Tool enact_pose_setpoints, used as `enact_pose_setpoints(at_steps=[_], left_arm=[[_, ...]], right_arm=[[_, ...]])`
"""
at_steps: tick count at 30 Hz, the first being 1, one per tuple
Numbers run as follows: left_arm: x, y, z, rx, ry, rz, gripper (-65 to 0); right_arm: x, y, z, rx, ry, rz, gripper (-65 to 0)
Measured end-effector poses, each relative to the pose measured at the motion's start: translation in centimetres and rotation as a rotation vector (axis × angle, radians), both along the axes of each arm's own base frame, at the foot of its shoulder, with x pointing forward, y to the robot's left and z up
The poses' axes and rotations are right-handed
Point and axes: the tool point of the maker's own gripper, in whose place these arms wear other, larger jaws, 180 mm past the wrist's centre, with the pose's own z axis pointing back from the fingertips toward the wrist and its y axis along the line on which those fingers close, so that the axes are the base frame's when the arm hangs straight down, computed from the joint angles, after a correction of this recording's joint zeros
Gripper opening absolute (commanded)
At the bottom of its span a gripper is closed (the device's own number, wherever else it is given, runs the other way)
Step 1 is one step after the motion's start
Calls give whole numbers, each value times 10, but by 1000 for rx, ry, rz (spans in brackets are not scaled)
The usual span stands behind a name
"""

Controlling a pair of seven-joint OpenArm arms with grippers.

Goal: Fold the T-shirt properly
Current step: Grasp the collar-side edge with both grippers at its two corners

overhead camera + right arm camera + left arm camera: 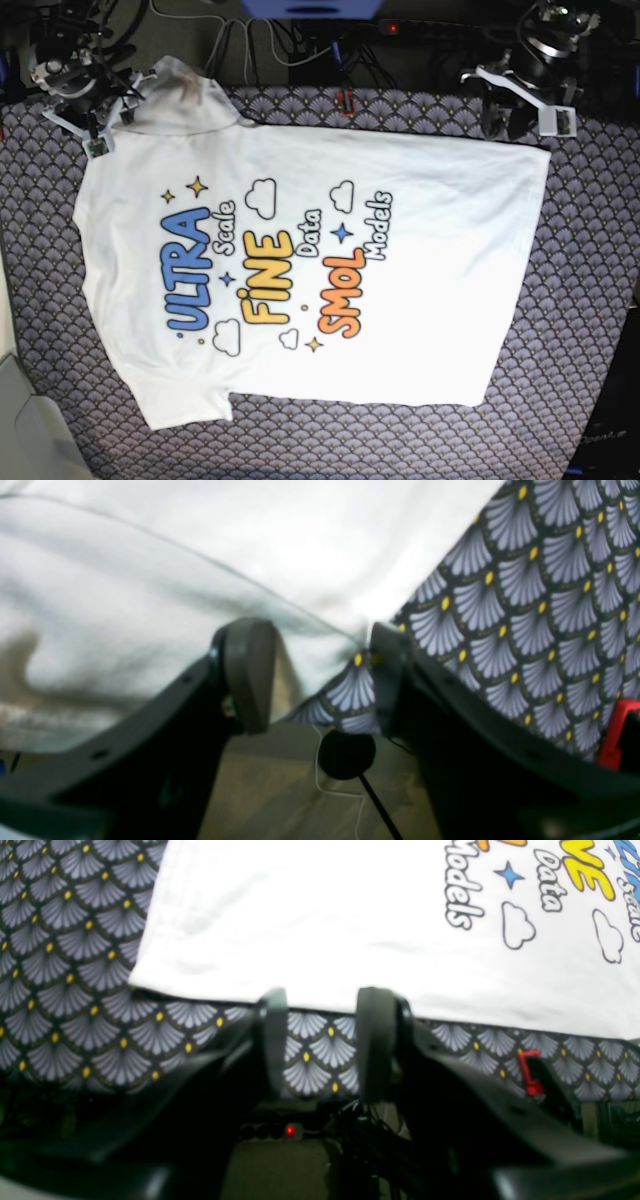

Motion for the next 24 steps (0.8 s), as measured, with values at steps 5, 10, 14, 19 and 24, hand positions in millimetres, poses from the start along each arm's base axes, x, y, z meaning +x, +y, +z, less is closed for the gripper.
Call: enact_pose_setpoints(at_steps=[5,10,14,19,24], left_arm=[[0,0,0,2,0,-2,-423],[-1,1,0,4,3,-3,-423],[0,1,0,3,2,-4,-423],[1,1,1,4,-1,-4,-423],[7,22,9,41,-29,44,-421]], right_arm=[[-1,-4,-10,51,15,-42,-329],[3,-10,-14,85,6,-85,-329],[3,-10,-14,88,5,-82,-330],[4,-8,-14,97,-1,-78,-455],[4,0,-16,121,-2,-67,-650]])
